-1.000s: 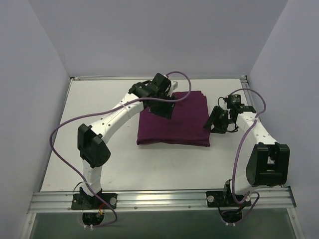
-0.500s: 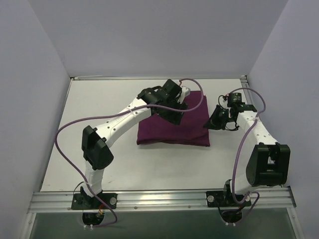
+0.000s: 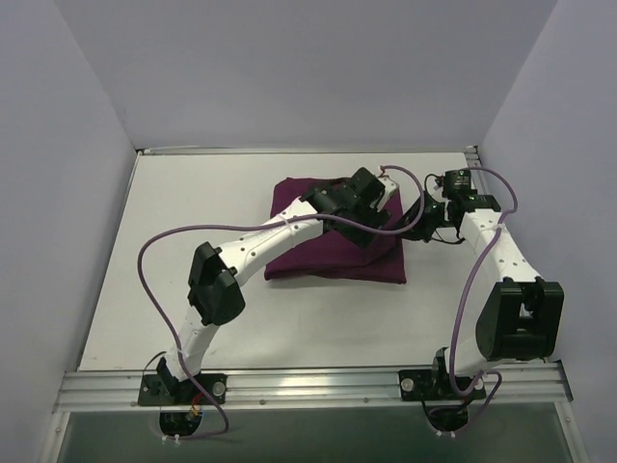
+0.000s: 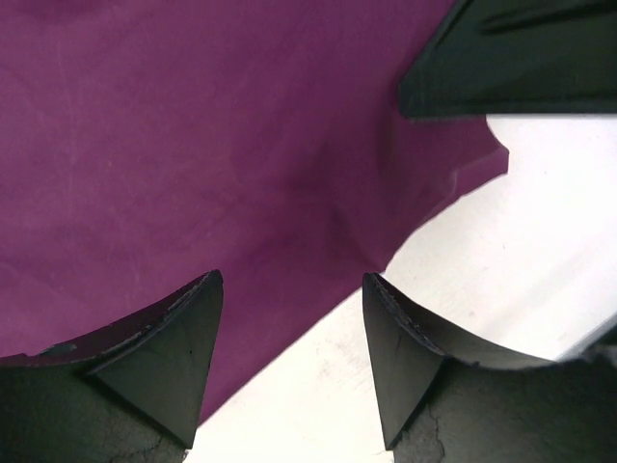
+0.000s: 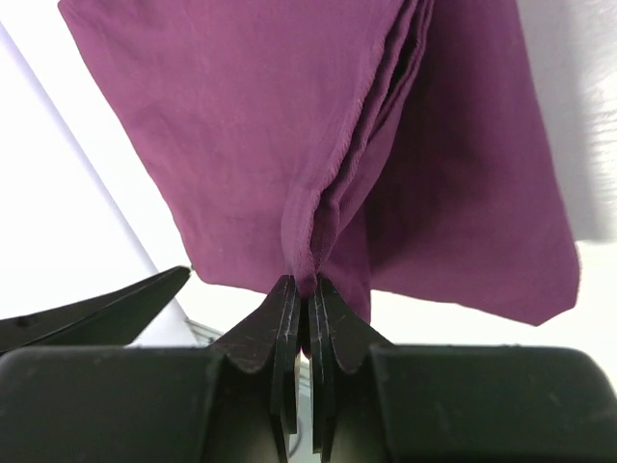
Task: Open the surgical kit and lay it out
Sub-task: Open the surgical kit at the center of the board.
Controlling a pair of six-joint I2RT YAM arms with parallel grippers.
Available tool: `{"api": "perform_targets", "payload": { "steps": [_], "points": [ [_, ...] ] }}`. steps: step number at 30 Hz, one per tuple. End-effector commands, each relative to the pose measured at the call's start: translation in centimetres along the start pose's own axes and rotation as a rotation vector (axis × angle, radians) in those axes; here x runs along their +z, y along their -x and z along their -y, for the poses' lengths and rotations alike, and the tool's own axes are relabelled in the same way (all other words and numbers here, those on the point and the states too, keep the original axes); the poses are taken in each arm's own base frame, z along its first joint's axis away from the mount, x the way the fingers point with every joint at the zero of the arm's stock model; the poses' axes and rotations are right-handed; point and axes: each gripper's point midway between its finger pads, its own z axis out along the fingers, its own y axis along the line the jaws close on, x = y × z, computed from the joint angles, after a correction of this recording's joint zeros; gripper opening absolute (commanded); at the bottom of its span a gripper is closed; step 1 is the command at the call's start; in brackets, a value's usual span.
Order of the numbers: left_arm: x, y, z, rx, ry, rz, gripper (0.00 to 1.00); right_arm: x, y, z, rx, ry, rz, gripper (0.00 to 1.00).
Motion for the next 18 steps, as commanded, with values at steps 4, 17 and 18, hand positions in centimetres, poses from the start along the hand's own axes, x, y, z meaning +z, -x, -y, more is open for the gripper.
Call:
{"api": "perform_targets", "payload": {
  "steps": [4,17,18],
  "points": [
    [0.4,2.7,1.6,0.026,0.023,0.116,0.7,-0.8,-0.7,-1.2,0.092,0.014,-0.025,0.0],
    [3.3,2.4,4.2,0.018,-0.05,0.152,0.74,-1.2,-1.1,-1.2,0.156,0.035,-0.033,0.0],
    [3.5,2.3,4.0,0.016,-0.037,0.15,0.73,-1.3,-1.0,-1.2,0.157,0.037,-0.03,0.0]
  ]
}}
